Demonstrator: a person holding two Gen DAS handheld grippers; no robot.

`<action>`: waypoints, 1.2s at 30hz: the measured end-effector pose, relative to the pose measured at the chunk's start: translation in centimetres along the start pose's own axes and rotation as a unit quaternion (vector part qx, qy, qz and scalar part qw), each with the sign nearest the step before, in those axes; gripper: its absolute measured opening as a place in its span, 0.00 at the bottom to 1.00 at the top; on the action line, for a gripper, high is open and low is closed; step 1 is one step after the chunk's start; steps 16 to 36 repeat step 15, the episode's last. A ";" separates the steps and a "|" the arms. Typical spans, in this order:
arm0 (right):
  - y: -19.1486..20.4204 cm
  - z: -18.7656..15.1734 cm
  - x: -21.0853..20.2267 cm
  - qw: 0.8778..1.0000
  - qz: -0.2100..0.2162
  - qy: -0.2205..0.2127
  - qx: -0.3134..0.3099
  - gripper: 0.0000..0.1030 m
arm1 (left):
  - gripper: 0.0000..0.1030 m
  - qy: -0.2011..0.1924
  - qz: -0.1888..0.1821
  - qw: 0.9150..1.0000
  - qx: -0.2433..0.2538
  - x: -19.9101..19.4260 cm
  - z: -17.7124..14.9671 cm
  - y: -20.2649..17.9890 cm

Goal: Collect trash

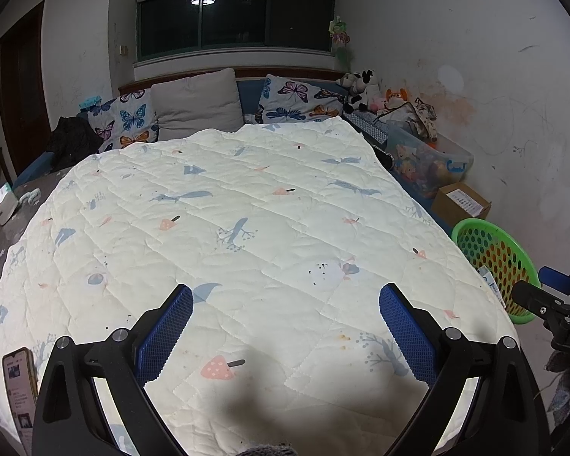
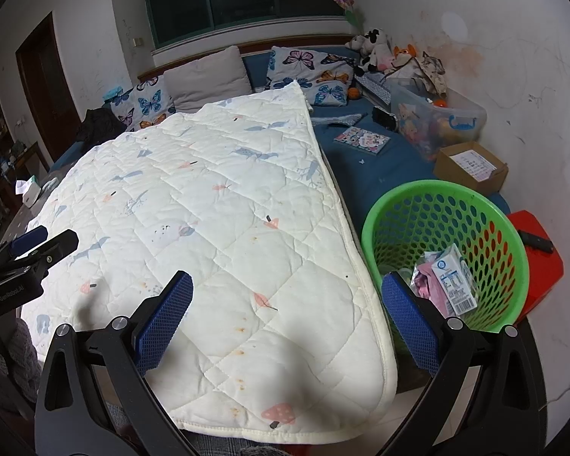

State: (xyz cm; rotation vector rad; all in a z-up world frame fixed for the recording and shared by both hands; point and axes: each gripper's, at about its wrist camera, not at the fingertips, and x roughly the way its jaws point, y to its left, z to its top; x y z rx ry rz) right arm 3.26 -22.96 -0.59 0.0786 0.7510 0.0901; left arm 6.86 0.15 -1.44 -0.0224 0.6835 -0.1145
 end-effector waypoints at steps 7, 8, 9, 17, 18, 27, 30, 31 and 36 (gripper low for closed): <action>0.0 0.1 0.0 1.000 0.000 0.001 0.001 0.96 | 0.92 0.001 0.005 1.000 -0.004 0.1 0.1 0.2; 0.0 0.0 0.0 1.000 0.000 0.001 0.001 0.96 | 0.92 0.002 0.006 1.000 -0.005 0.1 0.1 0.3; 0.0 0.0 0.0 1.000 0.000 0.001 0.001 0.96 | 0.92 0.004 0.005 1.000 -0.007 0.2 0.1 0.3; 0.1 0.1 0.1 1.000 0.002 0.003 0.000 0.96 | 0.92 0.010 0.001 1.000 -0.008 0.5 0.0 0.2; 0.1 0.1 0.1 1.000 0.002 0.003 0.000 0.96 | 0.92 0.010 0.001 1.000 -0.008 0.5 0.0 0.2; 0.1 0.1 0.1 1.000 0.002 0.003 0.000 0.96 | 0.92 0.010 0.001 1.000 -0.008 0.5 0.0 0.2; 0.1 0.1 0.1 1.000 0.002 0.003 0.000 0.96 | 0.92 0.010 0.001 1.000 -0.008 0.5 0.0 0.2; 0.1 0.1 0.1 1.000 0.002 0.003 0.000 0.96 | 0.92 0.010 0.001 1.000 -0.008 0.5 0.0 0.2; 0.1 0.1 0.1 1.000 0.002 0.003 0.000 0.96 | 0.92 0.010 0.001 1.000 -0.008 0.5 0.0 0.2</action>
